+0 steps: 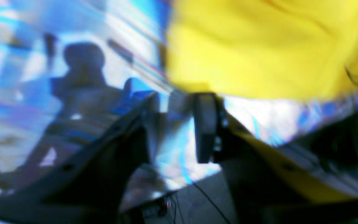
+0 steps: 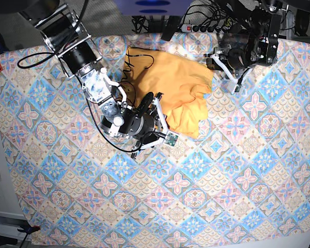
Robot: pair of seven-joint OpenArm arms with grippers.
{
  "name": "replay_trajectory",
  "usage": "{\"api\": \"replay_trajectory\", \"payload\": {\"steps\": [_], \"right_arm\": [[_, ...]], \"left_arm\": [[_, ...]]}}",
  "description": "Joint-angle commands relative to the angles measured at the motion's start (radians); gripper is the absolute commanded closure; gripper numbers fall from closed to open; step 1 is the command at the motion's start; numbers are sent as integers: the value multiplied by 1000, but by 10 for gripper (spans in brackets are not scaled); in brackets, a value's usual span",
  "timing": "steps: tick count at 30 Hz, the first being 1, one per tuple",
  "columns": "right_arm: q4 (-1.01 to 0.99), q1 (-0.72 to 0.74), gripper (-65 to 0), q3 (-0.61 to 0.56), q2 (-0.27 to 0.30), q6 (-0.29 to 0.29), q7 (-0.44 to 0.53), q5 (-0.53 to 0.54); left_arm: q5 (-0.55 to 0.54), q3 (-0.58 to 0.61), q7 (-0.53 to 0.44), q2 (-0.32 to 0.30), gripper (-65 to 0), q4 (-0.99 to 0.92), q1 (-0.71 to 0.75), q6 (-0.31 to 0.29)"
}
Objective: Fold the T-shirt properly
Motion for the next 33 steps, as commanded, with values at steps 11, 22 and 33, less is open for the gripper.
{"api": "replay_trajectory", "payload": {"steps": [11, 22, 33], "right_arm": [[-14, 26, -117, 252, 2, -3, 64, 2], [-242, 31, -117, 252, -2, 0, 91, 2], [-373, 28, -117, 252, 2, 0, 153, 2]], "left_arm": [[30, -58, 5, 14, -297, 164, 54, 17], [28, -17, 34, 35, -151, 233, 123, 17], [42, 6, 41, 74, -141, 213, 84, 17]]}}
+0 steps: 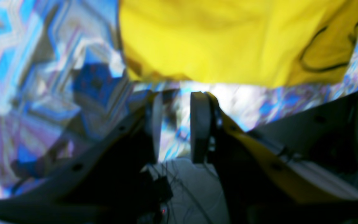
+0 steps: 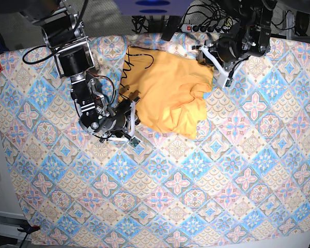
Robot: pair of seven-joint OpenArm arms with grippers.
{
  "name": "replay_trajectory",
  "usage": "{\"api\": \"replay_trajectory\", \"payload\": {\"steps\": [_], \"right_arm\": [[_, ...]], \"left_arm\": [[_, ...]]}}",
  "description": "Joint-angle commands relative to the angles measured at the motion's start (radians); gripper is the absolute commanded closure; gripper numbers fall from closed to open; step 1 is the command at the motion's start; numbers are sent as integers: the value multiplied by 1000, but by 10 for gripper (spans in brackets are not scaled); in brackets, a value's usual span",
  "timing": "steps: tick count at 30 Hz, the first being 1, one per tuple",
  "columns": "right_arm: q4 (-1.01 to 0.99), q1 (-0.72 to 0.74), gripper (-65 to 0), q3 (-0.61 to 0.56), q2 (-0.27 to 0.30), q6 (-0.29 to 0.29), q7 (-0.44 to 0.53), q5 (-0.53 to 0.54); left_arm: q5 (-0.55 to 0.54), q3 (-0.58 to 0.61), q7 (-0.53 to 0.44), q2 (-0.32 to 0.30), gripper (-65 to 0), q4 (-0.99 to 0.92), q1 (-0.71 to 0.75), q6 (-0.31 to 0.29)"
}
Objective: Fold the T-shirt properly
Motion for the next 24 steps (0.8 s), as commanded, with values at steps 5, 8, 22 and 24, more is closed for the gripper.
{"api": "replay_trajectory", "payload": {"steps": [5, 8, 22, 24], "right_arm": [[32, 27, -117, 3, 47, 1, -66, 9], [97, -2, -117, 3, 83, 1, -94, 9], [496, -194, -117, 4, 237, 1, -213, 9], [568, -201, -117, 7, 239, 1, -212, 9]], "left_arm": [[-6, -3, -10, 3, -139, -121, -105, 2], [-6, 24, -16, 9, -138, -181, -170, 2], [0, 165, -108, 11, -137, -440, -473, 3], [32, 190, -154, 11, -137, -485, -507, 3]]}}
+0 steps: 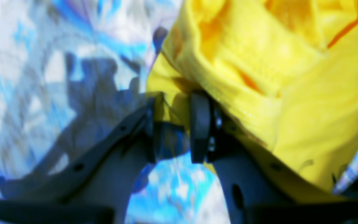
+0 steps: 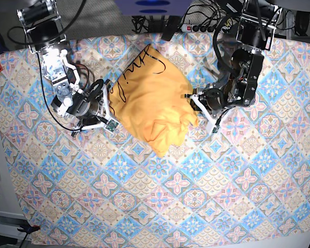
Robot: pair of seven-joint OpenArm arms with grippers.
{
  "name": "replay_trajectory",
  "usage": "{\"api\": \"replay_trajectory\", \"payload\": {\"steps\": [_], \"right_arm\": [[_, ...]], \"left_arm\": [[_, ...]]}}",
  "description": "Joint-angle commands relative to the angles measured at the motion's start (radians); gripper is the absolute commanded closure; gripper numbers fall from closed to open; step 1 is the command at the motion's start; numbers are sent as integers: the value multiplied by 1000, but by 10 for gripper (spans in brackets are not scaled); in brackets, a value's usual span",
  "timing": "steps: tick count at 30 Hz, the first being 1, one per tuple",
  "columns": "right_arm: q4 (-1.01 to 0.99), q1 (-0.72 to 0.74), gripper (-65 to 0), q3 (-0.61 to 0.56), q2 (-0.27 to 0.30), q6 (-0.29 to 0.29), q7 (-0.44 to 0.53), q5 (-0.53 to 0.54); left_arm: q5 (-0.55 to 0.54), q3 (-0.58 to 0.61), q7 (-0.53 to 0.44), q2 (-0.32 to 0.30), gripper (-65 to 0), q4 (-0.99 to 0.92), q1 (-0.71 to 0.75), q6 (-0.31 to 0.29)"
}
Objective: Fold the T-shirt properly
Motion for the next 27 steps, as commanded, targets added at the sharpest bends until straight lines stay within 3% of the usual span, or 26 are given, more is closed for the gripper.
{"api": "replay_trajectory", "payload": {"steps": [1, 7, 13, 16, 20, 27], "right_arm": [[54, 21, -117, 9, 6, -2, 17, 4], [161, 21, -117, 4, 3, -2, 38, 6], [153, 29, -117, -20, -31, -2, 130, 6], [136, 86, -117, -55, -42, -2, 143, 6], [72, 170, -118, -81, -101, -2, 143, 6], [-68, 330, -120, -154, -135, -2, 163, 4]], "left_arm": [[32, 7, -36, -4, -137, -20, -32, 10], [101, 30, -109, 18, -137, -98, -113, 10], [109, 3, -57, 18, -136, -92, -118, 10], [112, -68, -48, 16, -136, -4, -41, 10], [115, -175, -31, 15, -136, 126, 62, 12], [114, -203, -10, 15, -136, 266, 198, 12]]}}
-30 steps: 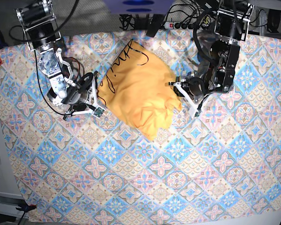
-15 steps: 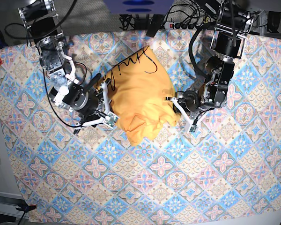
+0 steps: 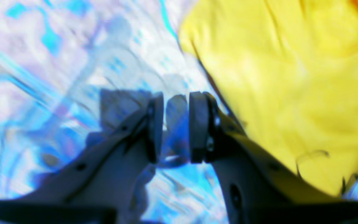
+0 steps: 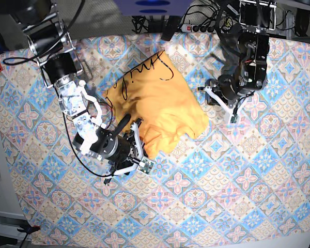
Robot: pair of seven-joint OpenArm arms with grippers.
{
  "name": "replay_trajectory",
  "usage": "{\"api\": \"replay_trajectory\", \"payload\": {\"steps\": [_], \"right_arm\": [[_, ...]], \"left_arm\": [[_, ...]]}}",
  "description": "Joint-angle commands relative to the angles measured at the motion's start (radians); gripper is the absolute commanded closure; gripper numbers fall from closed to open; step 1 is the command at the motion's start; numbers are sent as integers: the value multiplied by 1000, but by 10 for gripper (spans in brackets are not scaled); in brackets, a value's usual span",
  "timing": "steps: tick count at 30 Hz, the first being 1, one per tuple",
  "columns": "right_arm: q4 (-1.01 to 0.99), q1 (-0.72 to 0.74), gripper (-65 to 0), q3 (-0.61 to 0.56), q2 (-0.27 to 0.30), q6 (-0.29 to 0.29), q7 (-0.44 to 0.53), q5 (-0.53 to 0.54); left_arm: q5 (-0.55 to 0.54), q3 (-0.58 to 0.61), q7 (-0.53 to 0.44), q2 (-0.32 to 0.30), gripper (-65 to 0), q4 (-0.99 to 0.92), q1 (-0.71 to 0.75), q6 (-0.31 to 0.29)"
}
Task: Fold the T-shirt properly
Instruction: 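Grasp the shirt corner with the right gripper and pull it outward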
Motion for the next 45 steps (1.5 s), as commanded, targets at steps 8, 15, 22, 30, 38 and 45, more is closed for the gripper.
{"api": "replay_trajectory", "payload": {"steps": [8, 15, 22, 30, 38, 45], "right_arm": [[-159, 169, -121, -142, -64, -2, 27, 0], [-372, 248, -121, -308, -79, -2, 124, -3], [-544, 283, -138, -401, -79, -2, 208, -9], [-726, 304, -173, -346, -128, -7, 323, -174], [-653, 309, -173, -317, -125, -7, 329, -194], [-636, 350, -176, -326, -125, -7, 329, -196]], "left_arm": [[-7, 0, -8, 22, -136, 113, 93, 1], [-13, 3, -8, 35, -136, 115, 118, 1], [-13, 1, -8, 35, -136, 116, 125, 1], [-7, 1, -8, 49, -136, 116, 122, 0], [-7, 1, -11, 49, -136, 115, 122, 0], [-8, 1, -11, 49, -136, 113, 122, 0]]}}
